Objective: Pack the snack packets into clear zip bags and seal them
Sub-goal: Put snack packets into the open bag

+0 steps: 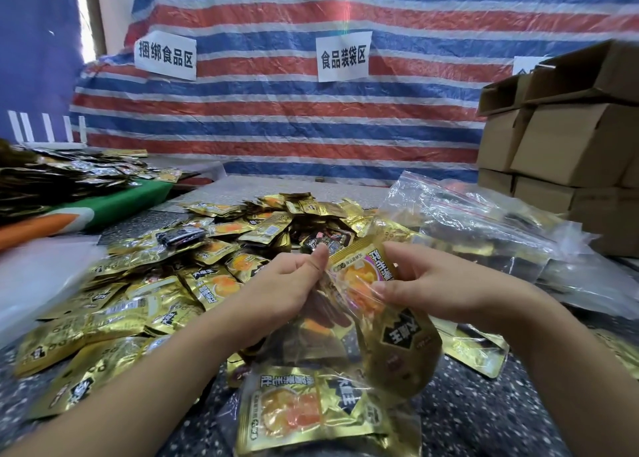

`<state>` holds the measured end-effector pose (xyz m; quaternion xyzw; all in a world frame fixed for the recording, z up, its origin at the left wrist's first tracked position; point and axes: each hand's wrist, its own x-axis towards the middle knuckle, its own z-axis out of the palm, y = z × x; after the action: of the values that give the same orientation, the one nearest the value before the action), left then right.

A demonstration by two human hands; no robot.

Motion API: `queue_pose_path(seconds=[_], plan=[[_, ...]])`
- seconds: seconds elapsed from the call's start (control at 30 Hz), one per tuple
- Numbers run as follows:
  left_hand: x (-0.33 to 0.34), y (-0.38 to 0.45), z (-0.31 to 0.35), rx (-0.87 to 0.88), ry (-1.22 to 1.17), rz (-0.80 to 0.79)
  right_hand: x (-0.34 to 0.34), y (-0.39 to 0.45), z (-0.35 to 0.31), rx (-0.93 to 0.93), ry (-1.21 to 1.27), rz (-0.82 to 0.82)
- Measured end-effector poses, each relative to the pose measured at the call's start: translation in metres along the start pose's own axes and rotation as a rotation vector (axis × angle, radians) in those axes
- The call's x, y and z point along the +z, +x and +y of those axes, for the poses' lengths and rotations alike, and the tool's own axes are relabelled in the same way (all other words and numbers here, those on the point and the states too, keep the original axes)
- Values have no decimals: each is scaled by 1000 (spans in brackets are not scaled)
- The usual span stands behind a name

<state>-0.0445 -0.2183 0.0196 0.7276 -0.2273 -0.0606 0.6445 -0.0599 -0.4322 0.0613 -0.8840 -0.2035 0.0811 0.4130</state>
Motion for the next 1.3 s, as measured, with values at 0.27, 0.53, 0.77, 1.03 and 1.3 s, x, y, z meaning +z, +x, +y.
queue_pose_path(seconds=[0.27, 0.53, 0.77, 1.03, 1.3], plan=[[5, -1, 4, 7, -26, 32, -2, -3, -5, 24, 1, 32], [0, 2, -2, -36, 66, 115, 22, 3, -18, -82, -328, 121], [-16, 5, 5, -62, -217, 225, 15, -1, -8, -359, -152, 366], [-17, 1, 9, -22, -243, 20, 16, 3, -8, -604, -67, 674], [-29, 9, 15, 11, -556, 268, 18, 7, -4, -11, 568, 225]])
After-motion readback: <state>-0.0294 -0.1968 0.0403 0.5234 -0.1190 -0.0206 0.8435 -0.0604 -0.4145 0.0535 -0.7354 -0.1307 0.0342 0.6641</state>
